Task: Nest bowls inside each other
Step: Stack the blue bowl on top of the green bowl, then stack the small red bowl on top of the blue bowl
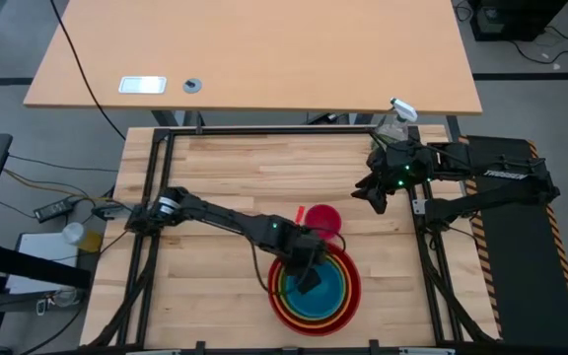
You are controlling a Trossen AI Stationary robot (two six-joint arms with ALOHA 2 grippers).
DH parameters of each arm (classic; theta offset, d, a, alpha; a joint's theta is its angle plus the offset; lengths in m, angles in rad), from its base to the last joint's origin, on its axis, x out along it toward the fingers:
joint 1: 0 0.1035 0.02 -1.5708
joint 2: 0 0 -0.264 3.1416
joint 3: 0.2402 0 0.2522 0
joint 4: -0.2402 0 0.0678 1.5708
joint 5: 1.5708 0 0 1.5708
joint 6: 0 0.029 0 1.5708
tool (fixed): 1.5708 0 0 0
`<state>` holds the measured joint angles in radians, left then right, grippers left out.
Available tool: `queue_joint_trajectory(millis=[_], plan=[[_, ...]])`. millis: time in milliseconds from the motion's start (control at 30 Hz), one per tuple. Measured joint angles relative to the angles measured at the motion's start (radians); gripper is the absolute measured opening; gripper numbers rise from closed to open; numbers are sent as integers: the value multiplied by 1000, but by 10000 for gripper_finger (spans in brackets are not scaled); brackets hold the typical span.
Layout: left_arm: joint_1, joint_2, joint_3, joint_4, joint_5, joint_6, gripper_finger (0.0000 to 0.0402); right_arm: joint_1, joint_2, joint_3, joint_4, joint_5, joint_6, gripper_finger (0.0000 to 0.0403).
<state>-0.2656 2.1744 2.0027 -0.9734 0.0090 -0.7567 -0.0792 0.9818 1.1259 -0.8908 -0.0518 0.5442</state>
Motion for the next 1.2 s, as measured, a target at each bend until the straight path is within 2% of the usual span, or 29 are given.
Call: queue_joint_trajectory(millis=[267, 400, 533, 800, 967, 1067, 1200], plan=[[5, 52, -1, -33, -13, 20, 12, 59, -20, 0, 1, 29, 11, 185], [4, 54, -2, -24, -12, 65, 26, 79, -21, 0, 13, 48, 10, 185], [4, 54, -2, -25, -8, 96, 54, 92, -21, 0, 27, 62, 4, 185], [15, 50, 11, -38, 15, 93, 137, 93, -16, -2, -17, 87, 29, 185], [18, 35, 67, -79, 5, 131, 171, 77, 11, -76, -22, 87, 43, 185], [12, 33, 78, -128, -50, 183, 177, 76, 53, -140, -7, 105, 55, 185], [-21, -27, 80, -219, -247, 229, 172, 75, 132, -198, 10, 166, 54, 185]])
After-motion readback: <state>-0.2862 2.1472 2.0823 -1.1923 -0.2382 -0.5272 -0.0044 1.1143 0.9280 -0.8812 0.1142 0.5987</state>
